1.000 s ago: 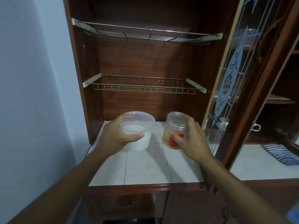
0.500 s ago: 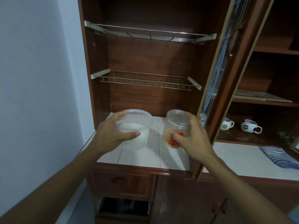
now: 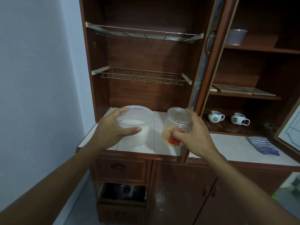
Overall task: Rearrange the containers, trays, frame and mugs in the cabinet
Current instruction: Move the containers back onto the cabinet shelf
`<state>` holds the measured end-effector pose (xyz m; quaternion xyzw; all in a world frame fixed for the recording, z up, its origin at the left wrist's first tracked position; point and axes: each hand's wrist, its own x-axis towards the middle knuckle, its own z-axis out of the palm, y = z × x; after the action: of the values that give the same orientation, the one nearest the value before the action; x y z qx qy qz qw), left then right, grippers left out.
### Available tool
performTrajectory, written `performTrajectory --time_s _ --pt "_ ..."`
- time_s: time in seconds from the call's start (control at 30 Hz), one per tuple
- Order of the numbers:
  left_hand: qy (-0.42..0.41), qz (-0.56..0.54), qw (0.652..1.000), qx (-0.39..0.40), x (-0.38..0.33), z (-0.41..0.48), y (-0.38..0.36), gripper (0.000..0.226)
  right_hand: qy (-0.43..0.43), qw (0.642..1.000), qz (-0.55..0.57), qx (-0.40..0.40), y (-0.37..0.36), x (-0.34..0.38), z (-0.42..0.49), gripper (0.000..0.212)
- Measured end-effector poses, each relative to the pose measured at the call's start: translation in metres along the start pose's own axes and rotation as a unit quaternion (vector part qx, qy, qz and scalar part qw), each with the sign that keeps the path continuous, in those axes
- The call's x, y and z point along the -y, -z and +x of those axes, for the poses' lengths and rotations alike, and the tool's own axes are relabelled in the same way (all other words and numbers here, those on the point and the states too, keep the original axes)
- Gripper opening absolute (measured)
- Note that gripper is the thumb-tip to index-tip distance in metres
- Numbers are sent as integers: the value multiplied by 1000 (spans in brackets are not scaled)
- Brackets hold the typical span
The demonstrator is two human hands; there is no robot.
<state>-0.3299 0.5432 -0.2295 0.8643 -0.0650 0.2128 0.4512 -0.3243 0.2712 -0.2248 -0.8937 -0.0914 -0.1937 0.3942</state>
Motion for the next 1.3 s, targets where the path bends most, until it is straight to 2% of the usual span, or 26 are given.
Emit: performTrajectory --time_s 0.1,0.43,0.73,0.9,1.07,1.3 --pt "-2 -2 1000 4 -12 -11 0 93 0 1000 1 -8 10 -1 -14 90" --pt "-3 -16 999 30 -61 -49 -27 94 -5 1000 10 -15 54 -28 -44 89" --pt "-5 -25 1000 3 -116 -68 -91 93 15 1000 -3 -8 133 -80 -57 85" --pt "-6 -37 999 7 -145 -66 -133 100 -5 999 -32 -18 171 -113 -60 87" --pt "-31 -44 998 38 -169 -54 -163 72 -28 997 -59 -49 195 -136 -59 89" --pt "-43 -73 994 67 -191 -35 -198 68 -52 992 -79 -78 227 -157 -51 92"
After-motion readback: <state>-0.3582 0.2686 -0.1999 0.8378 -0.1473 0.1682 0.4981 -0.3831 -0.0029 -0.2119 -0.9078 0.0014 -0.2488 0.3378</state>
